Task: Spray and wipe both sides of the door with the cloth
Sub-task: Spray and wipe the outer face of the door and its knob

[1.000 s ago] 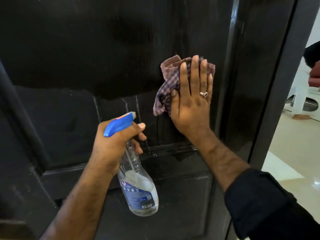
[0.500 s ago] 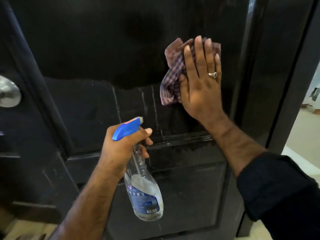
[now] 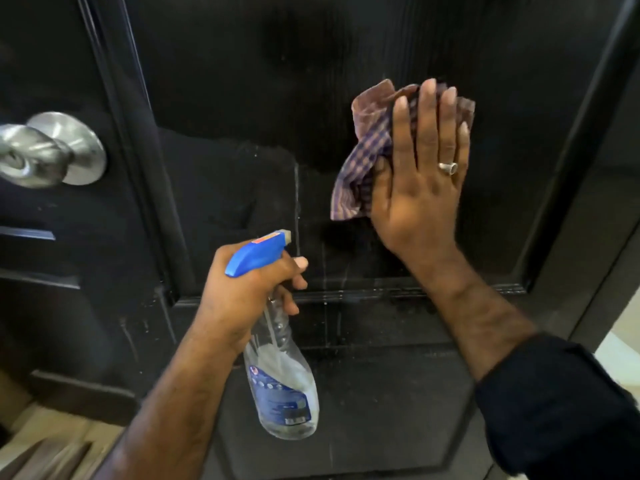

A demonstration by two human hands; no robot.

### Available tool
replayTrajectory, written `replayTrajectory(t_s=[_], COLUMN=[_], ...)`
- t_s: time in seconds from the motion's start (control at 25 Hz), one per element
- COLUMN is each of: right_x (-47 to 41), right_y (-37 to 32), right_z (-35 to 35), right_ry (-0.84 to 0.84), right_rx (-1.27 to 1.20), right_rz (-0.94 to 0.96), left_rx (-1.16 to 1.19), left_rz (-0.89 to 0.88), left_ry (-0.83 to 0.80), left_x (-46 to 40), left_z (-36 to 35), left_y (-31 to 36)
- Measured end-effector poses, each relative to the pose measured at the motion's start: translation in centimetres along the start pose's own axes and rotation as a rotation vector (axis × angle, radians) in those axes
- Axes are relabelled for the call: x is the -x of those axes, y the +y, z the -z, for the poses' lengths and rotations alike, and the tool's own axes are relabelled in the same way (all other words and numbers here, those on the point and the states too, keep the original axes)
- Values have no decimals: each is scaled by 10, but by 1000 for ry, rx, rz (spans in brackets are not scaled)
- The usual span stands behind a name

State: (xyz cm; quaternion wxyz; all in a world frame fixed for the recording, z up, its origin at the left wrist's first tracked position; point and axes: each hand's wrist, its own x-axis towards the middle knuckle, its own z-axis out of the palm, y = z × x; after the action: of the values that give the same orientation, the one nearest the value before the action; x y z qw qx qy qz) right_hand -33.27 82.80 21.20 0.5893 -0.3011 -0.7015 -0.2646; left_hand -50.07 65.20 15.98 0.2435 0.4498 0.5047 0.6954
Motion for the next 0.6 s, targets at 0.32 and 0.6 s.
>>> replayTrajectory(t_s=[0.32,0.6], right_x=[104,3], right_y=[16,-39], right_z=[2,-7], right_ry=[-263,-50], right_rx=[28,-17], right_rz=[625,66], left_rx=[7,-4], left_rz=[-46,-39], left_ry=[42,75], left_x=[3,6], left_z=[23,30], left_y=[19,25])
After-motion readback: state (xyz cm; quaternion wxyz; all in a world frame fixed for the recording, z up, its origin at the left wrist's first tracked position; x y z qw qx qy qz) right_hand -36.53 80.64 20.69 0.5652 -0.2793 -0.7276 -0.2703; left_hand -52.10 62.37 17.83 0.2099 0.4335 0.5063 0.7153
